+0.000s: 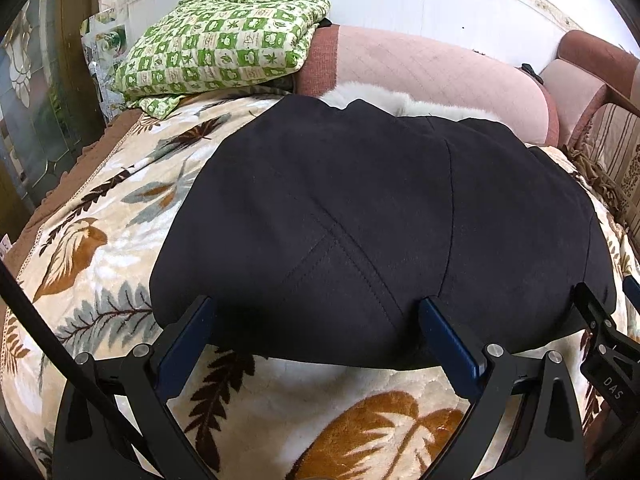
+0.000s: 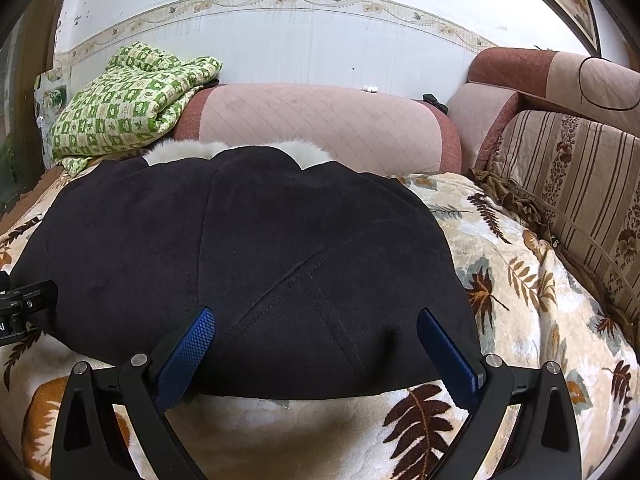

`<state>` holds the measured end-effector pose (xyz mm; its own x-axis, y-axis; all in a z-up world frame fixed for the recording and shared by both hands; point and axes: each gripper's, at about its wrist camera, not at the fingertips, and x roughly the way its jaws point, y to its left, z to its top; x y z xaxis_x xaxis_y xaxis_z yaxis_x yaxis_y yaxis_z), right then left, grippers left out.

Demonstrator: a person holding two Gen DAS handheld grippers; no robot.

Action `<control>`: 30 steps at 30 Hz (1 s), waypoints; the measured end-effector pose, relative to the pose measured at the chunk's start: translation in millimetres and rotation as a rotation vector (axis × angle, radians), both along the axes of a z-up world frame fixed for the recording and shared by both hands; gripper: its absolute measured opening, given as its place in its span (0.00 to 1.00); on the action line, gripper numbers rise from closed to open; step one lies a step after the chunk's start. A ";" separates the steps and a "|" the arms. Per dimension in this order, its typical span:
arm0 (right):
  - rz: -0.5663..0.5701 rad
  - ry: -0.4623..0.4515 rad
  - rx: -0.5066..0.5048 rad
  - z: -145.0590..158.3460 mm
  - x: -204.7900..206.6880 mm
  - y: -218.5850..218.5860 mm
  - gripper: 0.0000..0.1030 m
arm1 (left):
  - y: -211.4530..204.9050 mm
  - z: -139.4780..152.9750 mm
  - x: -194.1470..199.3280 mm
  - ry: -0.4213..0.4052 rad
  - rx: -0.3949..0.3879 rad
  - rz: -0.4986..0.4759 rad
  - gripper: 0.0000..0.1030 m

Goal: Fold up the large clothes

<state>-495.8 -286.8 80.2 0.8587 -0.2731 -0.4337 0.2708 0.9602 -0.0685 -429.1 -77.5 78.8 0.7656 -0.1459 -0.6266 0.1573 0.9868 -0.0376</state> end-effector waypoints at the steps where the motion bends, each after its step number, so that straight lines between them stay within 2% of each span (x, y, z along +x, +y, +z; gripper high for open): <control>1: 0.000 0.000 0.000 0.2 0.1 0.0 0.99 | 0.2 -0.3 0.1 0.001 0.000 0.000 0.98; 27: -0.004 -0.011 -0.005 0.4 -0.3 0.9 0.99 | 0.7 -2.9 3.9 0.017 -0.025 -0.006 0.98; 30: -0.012 -0.013 -0.008 -0.1 1.0 -0.1 0.99 | -0.9 -1.3 2.3 -0.006 -0.013 -0.007 0.98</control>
